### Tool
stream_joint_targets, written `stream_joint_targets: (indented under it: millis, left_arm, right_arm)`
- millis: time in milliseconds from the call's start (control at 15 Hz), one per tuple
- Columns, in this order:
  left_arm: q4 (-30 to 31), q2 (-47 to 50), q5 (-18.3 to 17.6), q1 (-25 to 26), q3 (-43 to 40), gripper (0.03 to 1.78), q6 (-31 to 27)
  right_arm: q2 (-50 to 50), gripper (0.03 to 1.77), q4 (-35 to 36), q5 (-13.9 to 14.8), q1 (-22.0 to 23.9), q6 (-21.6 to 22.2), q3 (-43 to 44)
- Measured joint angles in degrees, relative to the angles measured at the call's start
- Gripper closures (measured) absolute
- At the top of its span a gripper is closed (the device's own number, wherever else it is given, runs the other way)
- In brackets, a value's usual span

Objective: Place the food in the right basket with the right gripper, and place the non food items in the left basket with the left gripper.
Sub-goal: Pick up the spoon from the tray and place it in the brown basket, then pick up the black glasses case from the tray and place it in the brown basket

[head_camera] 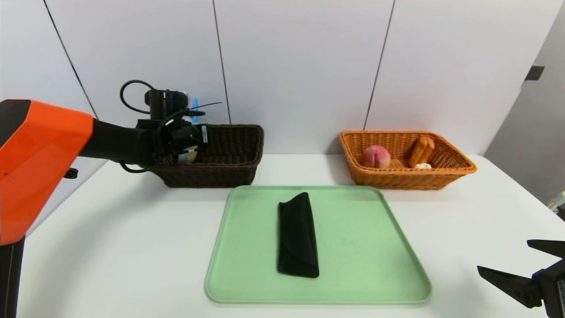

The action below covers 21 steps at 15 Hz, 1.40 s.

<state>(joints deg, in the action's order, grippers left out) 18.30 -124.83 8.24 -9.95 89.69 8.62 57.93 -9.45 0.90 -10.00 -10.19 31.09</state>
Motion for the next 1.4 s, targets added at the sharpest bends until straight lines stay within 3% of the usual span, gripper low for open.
stream_joint_targets:
  millis: [133,400,733,1067,1400]
  left_arm:
    - [-0.06,0.3,-0.01,-0.05,-0.11,1.72,0.0]
    - [0.63,0.63,0.07,-0.07,-0.38,1.07,0.22]
    - [-0.89,2.86,0.18,-0.24,-0.85,0.61,-0.28]
    - [-13.46,12.95,0.3,-2.67,-3.99,0.37,-0.82]
    - [-32.07,24.88,0.88,-13.06,-5.46,0.25,9.13]
  right_arm:
    - [0.0,0.09,-0.02,0.04,0.02,0.0,-0.05]
    - [-0.02,0.09,-0.05,0.02,0.07,-0.02,-0.06]
    - [-0.11,0.09,-0.02,0.02,0.07,-0.02,-0.06]
    - [-0.18,0.09,0.0,-0.02,0.09,-0.11,-0.06]
    - [-0.4,0.09,0.0,-0.02,0.16,-0.11,-0.06]
